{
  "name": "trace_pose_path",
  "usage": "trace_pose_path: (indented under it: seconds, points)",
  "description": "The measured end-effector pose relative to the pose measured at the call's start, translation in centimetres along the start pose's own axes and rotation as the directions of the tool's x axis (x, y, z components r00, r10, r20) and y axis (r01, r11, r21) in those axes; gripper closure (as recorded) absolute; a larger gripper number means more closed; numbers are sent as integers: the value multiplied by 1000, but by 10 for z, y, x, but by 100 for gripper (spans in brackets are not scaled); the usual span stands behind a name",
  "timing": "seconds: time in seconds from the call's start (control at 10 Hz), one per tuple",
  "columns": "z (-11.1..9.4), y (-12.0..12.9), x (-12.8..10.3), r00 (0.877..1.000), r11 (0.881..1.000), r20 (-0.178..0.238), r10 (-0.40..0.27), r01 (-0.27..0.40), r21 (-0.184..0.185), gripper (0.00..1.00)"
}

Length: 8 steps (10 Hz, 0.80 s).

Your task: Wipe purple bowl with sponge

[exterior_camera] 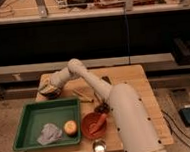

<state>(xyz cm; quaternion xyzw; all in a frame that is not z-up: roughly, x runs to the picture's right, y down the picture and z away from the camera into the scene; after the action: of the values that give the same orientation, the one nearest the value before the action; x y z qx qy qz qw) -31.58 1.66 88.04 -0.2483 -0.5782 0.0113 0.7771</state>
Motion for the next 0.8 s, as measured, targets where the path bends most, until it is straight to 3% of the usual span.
trace_pose_path:
  seconds: [0.4, 0.8]
  points:
    - [-5, 23, -16, 999, 997, 42, -16, 19, -71, 100]
    - [-39, 47, -13, 999, 997, 33, -15, 18, -81, 100]
